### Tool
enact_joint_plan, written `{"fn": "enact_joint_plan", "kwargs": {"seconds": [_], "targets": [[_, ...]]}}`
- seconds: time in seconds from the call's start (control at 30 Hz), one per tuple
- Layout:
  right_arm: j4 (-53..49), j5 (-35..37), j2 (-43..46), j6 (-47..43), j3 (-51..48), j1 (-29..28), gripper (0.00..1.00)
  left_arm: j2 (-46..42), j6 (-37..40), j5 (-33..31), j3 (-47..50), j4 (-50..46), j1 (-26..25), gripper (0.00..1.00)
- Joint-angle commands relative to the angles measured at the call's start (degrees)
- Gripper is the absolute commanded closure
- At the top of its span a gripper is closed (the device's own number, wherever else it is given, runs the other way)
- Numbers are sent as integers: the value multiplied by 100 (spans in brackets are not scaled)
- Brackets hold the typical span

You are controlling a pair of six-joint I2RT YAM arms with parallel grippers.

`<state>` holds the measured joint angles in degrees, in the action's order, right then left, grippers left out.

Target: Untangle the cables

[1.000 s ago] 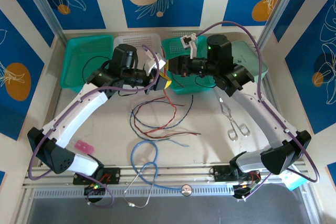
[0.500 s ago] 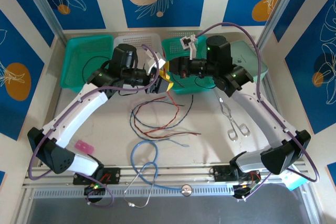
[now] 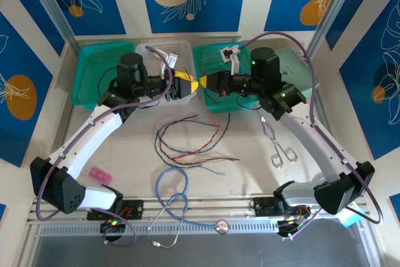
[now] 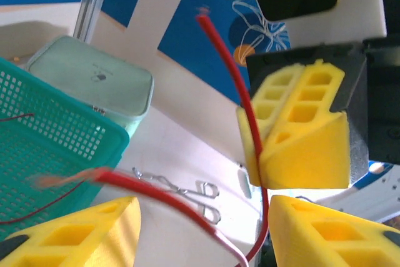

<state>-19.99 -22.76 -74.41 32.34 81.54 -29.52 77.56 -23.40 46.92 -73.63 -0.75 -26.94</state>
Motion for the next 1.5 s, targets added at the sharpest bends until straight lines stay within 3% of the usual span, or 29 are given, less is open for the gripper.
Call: {"fn": "enact_joint_plan", "kwargs": {"seconds": [0.0, 0.3, 0.37, 0.43, 0.57, 0.9, 1.13, 1.47], "targets": [[153, -9, 199, -45, -115, 59, 100, -83, -537, 268, -13, 783, 44, 44], [257, -69, 248, 27, -228, 69, 100, -92, -813, 98, 120, 1104, 57, 46], [250, -57, 248, 57, -227, 69, 100, -82, -825, 99, 114, 1066, 57, 50], [224, -21, 234, 71, -218, 69, 100, -83, -775, 91, 124, 974, 57, 59], [159, 69, 284, 63, -228, 60, 100, -113, -769, -24, 197, 927, 57, 99], [-146, 905, 758, -6, -270, 112, 100, -387, -66, -899, -268, -73, 83, 100], [-94, 1539, 1165, -43, -324, 200, 100, -695, 554, -1957, -723, -778, 92, 100], [61, 2957, 1657, -8, -326, 210, 100, -1023, 1232, -3139, -1502, -1764, 92, 100]]}}
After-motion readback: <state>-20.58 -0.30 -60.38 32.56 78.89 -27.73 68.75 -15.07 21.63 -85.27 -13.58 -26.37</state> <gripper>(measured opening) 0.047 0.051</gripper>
